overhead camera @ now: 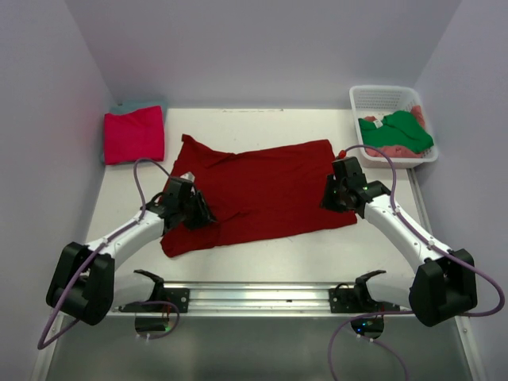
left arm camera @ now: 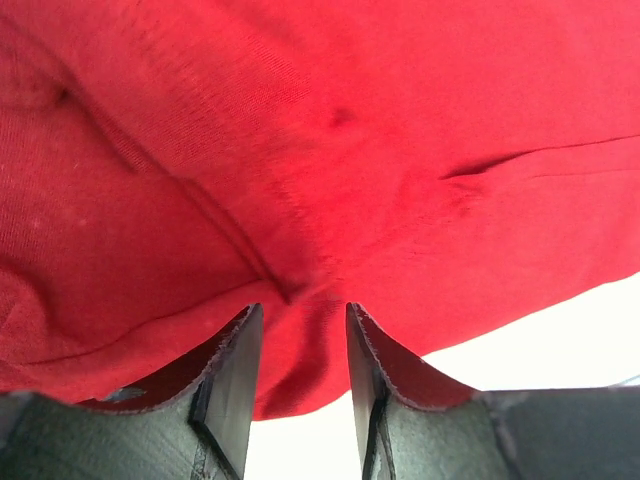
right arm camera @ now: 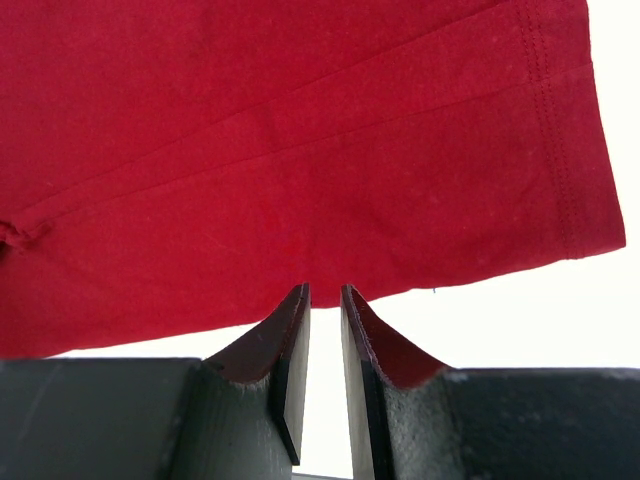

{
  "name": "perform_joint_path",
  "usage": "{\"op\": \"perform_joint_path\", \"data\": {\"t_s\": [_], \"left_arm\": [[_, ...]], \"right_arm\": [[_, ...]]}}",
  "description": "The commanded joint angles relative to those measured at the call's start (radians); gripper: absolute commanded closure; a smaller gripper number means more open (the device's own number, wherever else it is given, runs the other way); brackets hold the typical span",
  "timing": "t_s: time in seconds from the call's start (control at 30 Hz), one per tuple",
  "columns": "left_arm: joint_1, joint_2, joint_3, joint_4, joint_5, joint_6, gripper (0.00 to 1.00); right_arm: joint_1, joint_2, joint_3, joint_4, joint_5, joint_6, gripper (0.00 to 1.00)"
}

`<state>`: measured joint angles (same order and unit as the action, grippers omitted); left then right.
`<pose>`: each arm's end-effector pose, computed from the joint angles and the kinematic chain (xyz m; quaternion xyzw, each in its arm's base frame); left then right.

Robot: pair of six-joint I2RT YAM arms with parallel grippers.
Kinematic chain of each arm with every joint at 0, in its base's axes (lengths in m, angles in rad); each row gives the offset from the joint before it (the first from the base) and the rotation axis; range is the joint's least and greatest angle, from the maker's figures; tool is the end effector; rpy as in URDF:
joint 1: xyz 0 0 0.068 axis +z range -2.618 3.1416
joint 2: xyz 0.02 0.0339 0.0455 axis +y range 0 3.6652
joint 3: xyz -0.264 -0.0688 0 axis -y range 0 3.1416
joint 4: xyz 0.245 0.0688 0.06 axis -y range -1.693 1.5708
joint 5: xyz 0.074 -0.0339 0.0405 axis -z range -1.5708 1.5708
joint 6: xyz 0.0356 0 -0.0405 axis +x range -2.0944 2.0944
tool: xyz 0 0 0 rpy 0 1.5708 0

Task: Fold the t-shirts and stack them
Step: Fold the flattened tshirt in 1/3 of the way

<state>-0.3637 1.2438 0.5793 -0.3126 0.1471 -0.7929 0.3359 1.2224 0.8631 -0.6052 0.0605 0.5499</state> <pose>0.2095 -0.0853 0.1691 -0.1821 0.9364 -0.2183 0.2059 0.2299 0.0780 0.2416 0.1109 0.9475 0.1018 0.2820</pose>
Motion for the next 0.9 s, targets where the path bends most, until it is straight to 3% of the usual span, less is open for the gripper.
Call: {"op": "perform_joint_path", "data": {"t_s": [0.0,0.5,0.87], "left_arm": [[-0.007,-0.046,-0.007,0.05,0.005,0.008,0.57],[-0.007,0.065,-0.033,0.112,0.068,0.02,0.6],[-0.007,0.06,-0.053,0.13,0.074,0.021,0.83]], "right_arm": [[0.006,0.0,-0.003,0.028,-0.004,0.007,0.77],[0.005,-0.009,-0.009,0.025,0.004,0.008,0.77],[0.006,-0.02,-0.015,0.027,-0.005,0.007,0.79]]}}
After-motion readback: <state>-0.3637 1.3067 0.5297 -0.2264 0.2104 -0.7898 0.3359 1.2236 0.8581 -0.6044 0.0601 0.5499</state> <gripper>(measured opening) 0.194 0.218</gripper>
